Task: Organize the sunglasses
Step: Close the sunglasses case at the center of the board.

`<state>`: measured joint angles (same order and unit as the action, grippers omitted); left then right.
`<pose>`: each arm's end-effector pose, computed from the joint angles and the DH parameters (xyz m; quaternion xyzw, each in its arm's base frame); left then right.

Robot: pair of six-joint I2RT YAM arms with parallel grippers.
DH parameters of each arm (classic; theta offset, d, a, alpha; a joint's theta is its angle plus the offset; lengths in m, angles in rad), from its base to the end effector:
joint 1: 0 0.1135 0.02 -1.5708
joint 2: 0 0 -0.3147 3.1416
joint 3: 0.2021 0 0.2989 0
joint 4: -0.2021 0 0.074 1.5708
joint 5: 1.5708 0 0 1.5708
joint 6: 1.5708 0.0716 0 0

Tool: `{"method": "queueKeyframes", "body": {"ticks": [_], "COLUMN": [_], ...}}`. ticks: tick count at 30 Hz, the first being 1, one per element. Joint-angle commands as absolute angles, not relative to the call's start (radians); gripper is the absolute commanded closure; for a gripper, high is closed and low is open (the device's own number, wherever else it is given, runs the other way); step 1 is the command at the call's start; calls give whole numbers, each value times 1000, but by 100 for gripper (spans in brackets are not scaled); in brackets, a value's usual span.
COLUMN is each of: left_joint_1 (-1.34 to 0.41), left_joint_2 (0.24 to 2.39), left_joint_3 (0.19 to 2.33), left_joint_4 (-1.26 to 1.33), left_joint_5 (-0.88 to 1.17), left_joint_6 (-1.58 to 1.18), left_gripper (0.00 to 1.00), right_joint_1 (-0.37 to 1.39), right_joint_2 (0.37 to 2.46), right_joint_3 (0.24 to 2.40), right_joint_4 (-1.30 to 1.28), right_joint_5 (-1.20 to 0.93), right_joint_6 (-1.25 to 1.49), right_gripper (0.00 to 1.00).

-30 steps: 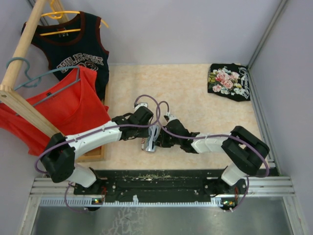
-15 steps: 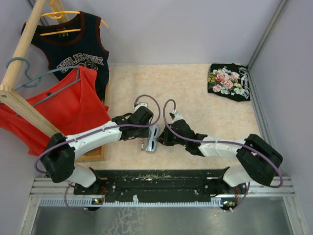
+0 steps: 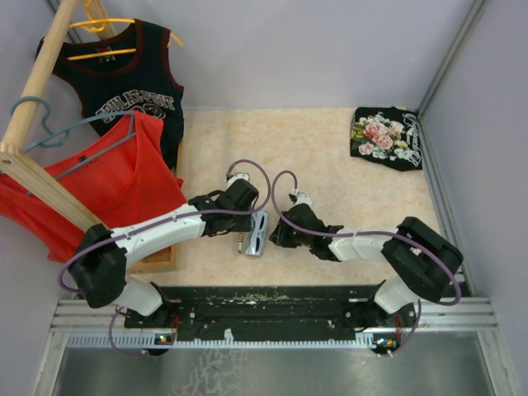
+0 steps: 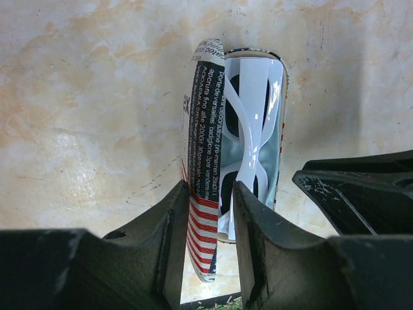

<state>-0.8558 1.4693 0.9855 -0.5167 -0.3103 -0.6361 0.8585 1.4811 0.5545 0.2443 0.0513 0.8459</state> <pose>0.2473 -0.2515 0.2238 0.0607 0.9471 -0.0797 0.3048 0.2175 0.2463 0.1371 0.0053 0.9027 0.3082 0.3003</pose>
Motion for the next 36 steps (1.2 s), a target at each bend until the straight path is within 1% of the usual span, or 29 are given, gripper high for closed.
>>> {"method": "queueKeyframes", "body": {"ticks": [1,21,27,36], "left_joint_1": [-860,-859,-860,-859], "left_joint_2": [1436,1438,1440,1445], "left_joint_3": [1005,983,967,958], "left_joint_4": [-517,-477,-462,-435], "left_joint_5": [-304,-245,-238,-207], "left_joint_6": [-638,-626,-626,-620], "left_gripper": [60,58,63,64], "right_joint_1": [840,828,825,821], "right_joint_2": [1516,1609,1621,1644], "right_joint_3": [595,636,637,641], "right_joint_4": [339,377,383,396], "right_joint_5": [31,-12,-13,-23], "right_joint_6": [864,856,854,853], "right_gripper": [80,80,80,81]}}
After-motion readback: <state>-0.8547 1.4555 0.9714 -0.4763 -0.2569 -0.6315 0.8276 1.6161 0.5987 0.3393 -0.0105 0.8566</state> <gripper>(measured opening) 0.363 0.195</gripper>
